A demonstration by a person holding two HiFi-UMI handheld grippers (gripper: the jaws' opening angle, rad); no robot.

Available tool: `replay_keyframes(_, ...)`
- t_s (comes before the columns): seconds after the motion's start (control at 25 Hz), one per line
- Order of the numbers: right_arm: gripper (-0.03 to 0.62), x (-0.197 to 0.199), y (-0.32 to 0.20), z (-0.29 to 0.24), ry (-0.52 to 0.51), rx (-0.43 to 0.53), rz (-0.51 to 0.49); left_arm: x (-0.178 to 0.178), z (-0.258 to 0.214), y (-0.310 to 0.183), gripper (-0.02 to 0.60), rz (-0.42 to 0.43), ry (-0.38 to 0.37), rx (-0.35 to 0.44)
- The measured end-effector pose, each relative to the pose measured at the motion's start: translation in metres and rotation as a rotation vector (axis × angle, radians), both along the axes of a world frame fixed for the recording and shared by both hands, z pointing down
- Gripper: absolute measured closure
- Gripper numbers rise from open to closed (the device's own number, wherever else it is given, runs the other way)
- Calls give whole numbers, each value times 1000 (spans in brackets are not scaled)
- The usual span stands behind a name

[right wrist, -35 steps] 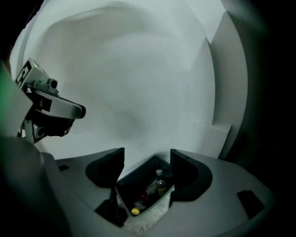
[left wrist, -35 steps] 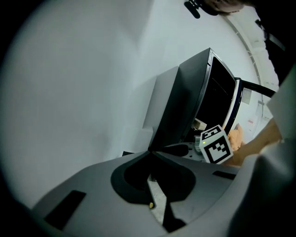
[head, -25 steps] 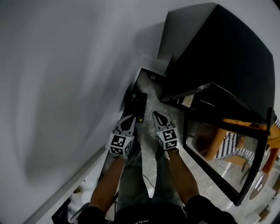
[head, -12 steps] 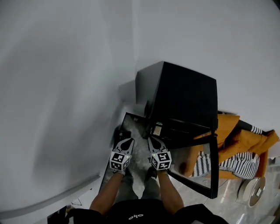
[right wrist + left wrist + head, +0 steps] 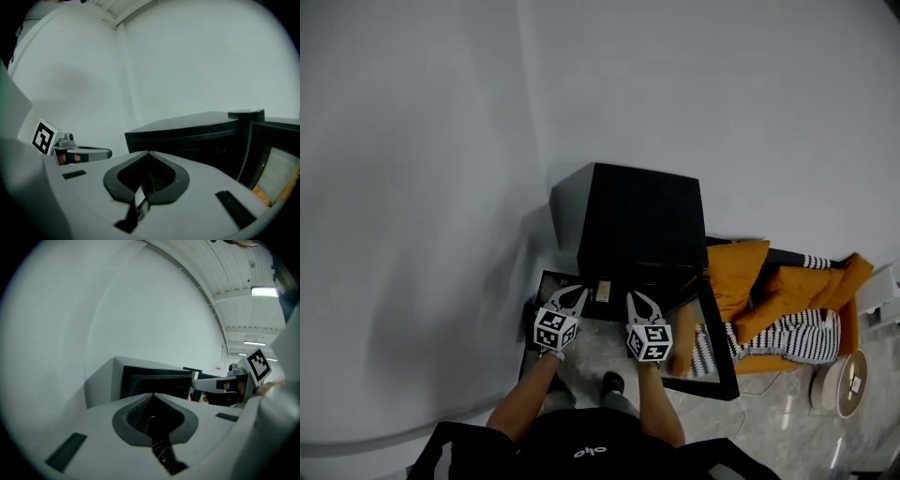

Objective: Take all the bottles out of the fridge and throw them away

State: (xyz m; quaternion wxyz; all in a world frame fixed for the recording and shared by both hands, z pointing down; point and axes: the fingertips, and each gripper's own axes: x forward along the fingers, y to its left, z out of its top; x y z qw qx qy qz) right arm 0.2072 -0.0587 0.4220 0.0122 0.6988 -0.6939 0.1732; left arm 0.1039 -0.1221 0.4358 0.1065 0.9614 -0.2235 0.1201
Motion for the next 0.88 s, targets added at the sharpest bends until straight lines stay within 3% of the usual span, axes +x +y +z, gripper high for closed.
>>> replay_keyframes(0.48,585,101,38,-44,101,13,124,83,-49,3,575,129,24,80)
replay_keyframes(0.88,585,117,40,-48,97,11,111,101,-59,9,575,135,16,93)
